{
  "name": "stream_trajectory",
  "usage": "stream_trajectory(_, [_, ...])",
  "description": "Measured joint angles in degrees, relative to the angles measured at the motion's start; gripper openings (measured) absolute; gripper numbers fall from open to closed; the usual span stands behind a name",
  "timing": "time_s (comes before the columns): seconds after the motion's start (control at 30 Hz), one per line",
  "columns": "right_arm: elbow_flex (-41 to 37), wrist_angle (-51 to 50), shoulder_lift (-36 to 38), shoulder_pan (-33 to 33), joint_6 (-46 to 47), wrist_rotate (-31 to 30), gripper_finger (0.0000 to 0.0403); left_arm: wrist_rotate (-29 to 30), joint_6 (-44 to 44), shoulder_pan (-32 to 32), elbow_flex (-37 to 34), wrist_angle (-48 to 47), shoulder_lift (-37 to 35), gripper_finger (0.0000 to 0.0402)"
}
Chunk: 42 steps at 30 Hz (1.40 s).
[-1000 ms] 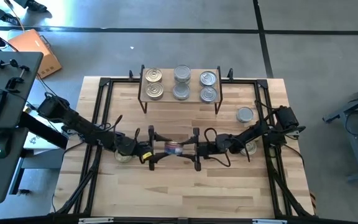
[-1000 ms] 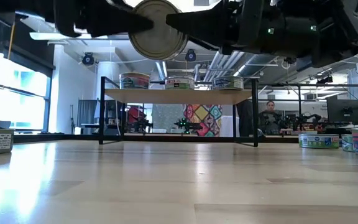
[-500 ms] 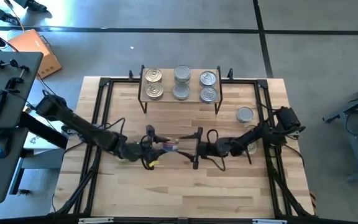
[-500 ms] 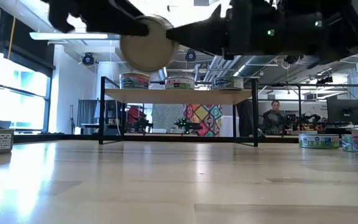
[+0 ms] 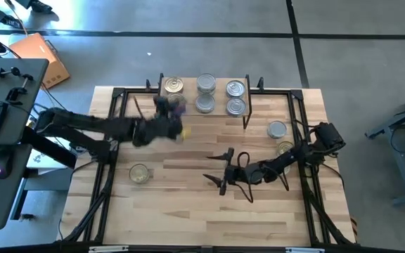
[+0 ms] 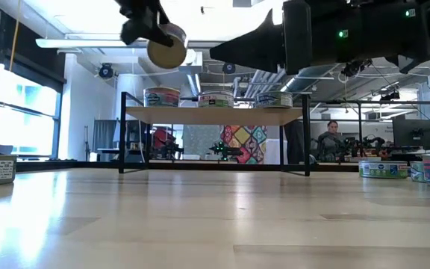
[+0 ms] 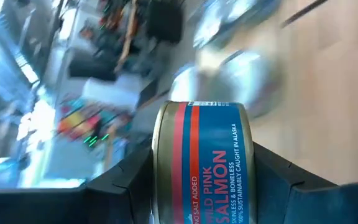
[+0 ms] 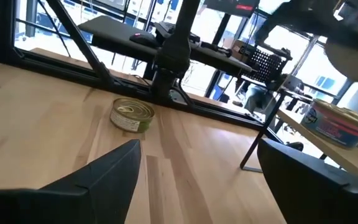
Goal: Stack canned seafood by type on shelf
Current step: Stack the left blue and pink tuna can on top of the blue and pink tuna can on the shelf
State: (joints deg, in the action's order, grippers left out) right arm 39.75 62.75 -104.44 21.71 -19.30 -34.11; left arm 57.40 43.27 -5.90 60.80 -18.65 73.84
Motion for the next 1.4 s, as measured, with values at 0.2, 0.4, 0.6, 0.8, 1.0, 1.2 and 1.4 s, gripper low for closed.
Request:
stream_trajectory(0.2, [0.0,-0.8,0.0,0.0,0.5,0.0,0.0316,-9.9,11.5,17.0,1.6,4.4,0.1,0.0180])
stream_trajectory(0.4, [0.0,-1.1,0.0,0.0,1.3,0.0,0.0316,-24.2,15.4,29.5,1.6,7.1,0.4,0.0180])
stream_trajectory(0.6, [-0.1,-1.3,0.0,0.0,1.3,0.0,0.0316,-30.9,15.5,35.5,1.6,8.3,3.1,0.0180])
stream_trajectory(0.8, [-0.1,-1.3,0.0,0.0,1.3,0.0,0.0316,-31.2,16.4,37.4,1.6,7.9,5.5,0.0180])
stream_trajectory(1.0, [-0.1,-1.4,0.0,0.0,1.3,0.0,0.0316,-30.9,16.6,37.4,1.6,7.1,6.0,0.0187])
stream_trajectory(1.2, [-0.1,-1.4,0.0,0.0,1.3,0.0,0.0316,-30.7,16.0,37.4,1.6,6.0,5.9,0.0206])
stream_trajectory(1.4, [-0.1,-1.4,0.0,0.0,1.3,0.0,0.0316,-30.6,15.4,37.3,1.5,2.4,6.1,0.0210])
